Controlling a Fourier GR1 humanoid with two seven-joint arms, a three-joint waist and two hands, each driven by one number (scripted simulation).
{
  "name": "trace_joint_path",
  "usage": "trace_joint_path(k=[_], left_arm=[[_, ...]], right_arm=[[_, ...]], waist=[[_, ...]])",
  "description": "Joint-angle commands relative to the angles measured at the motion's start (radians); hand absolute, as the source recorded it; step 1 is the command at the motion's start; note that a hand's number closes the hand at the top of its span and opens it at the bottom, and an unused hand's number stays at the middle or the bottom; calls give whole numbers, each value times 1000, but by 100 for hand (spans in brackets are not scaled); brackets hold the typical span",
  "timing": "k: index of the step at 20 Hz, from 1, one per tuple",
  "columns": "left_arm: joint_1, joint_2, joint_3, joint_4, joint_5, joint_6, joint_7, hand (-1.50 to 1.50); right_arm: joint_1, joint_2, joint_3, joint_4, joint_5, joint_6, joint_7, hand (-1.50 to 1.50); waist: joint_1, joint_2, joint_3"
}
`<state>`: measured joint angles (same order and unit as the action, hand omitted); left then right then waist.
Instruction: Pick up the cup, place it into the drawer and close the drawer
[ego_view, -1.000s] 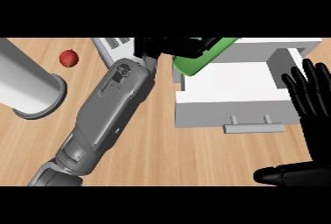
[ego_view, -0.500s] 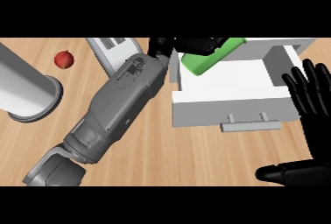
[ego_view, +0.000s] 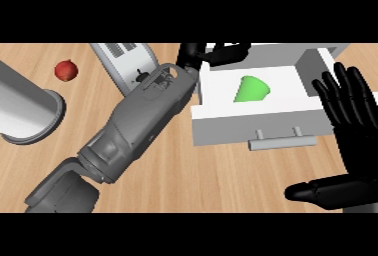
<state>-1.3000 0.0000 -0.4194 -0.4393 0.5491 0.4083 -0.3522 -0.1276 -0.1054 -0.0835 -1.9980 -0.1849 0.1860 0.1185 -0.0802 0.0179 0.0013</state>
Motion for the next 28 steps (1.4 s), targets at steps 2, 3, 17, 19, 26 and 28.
trace_joint_path(k=[2, 3, 17, 19, 26, 28], left_arm=[[-13, 0, -97, 61, 23, 38, 16, 150], [-23, 0, -124, 60, 13, 57, 34, 150], [-39, 0, -122, 0, 170, 53, -74, -150], [-20, 0, -109, -54, 209, 40, -100, -150], [57, 0, -28, -96, 234, -23, -146, -150], [113, 61, -25, -164, 231, -35, -125, -150]], right_arm=[[-47, 18, 28, -5, 7, -20, 26, -150], [12, -3, 35, -2, 8, 27, 0, -150], [-15, 5, -15, -28, -105, 29, 22, -150], [26, -5, -20, -50, -150, 63, 28, -150], [99, -59, -52, -135, -197, 108, 69, 150], [37, -81, -54, -106, -165, 111, 60, 150]], waist=[[-27, 8, 0], [-28, 5, 1], [-27, 6, 0], [-12, -2, 0], [54, -18, -1], [79, -22, -2]])
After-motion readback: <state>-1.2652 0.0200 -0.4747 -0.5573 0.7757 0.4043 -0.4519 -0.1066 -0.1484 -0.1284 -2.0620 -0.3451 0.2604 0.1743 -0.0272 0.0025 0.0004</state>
